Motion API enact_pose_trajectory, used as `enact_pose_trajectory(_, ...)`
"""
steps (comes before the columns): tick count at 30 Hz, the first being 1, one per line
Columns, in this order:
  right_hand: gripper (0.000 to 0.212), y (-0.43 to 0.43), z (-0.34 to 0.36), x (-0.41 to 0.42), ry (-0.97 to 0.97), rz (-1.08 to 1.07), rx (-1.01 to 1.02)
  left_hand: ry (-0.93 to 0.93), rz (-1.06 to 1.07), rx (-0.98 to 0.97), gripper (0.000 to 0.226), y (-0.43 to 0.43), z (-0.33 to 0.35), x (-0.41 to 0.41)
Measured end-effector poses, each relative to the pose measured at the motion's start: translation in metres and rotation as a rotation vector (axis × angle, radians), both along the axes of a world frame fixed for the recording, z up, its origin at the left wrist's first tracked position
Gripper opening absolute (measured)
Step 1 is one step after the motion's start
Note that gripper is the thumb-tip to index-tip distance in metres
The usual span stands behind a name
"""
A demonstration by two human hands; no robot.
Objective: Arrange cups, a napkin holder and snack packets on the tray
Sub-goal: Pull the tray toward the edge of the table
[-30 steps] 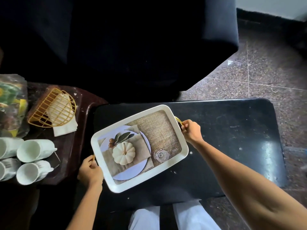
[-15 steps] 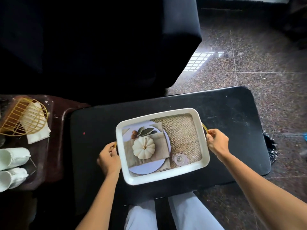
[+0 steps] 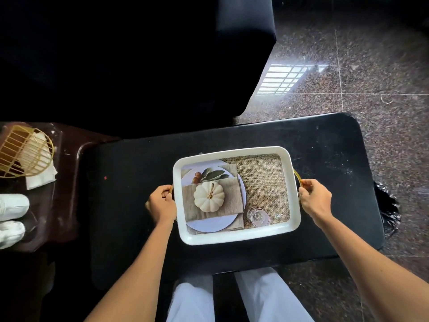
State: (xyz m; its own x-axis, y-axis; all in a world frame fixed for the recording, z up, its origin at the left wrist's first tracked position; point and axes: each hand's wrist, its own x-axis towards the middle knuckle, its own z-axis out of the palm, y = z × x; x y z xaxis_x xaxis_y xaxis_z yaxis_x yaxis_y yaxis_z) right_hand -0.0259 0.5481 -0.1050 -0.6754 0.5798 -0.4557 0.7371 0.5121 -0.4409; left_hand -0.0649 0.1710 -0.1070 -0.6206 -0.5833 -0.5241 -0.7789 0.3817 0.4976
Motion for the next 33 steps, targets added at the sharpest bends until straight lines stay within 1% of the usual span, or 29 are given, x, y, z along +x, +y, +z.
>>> enact_pose_trajectory(7,0.021,0.001,-0.001,0.000,-0.011,0.022,-0.012,-0.019,-0.030,0.004,0.030,-0.002,0.003,0.007)
enact_pose_trajectory(10,0.020,-0.006,0.014,0.000,0.018,0.147,0.069,0.002,-0.038,0.040,0.034,-0.009,0.026,0.021)
enact_pose_trajectory(13,0.025,-0.037,0.041,-0.004,0.049,0.343,0.056,0.090,-0.043,0.008,0.034,-0.024,0.064,0.049)
enact_pose_trajectory(16,0.035,-0.087,0.075,-0.003,0.141,0.512,0.010,0.214,-0.020,-0.021,0.031,-0.046,0.106,0.079)
enact_pose_trajectory(19,0.035,-0.146,0.105,-0.001,0.220,0.630,-0.107,0.284,0.105,-0.020,0.030,-0.080,0.143,0.104)
enact_pose_trajectory(23,0.031,-0.237,0.132,0.003,0.272,0.683,-0.292,0.337,0.265,-0.078,0.029,-0.153,0.167,0.127)
enact_pose_trajectory(27,0.024,-0.344,0.141,0.013,0.311,0.705,-0.435,0.393,0.386,-0.130,0.027,-0.244,0.171,0.135)
enact_pose_trajectory(29,0.025,-0.401,0.141,0.017,0.310,0.723,-0.493,0.403,0.465,-0.086,0.025,-0.290,0.161,0.133)
enact_pose_trajectory(33,0.022,-0.501,0.131,0.019,0.326,0.728,-0.529,0.405,0.648,0.115,0.021,-0.364,0.134,0.123)
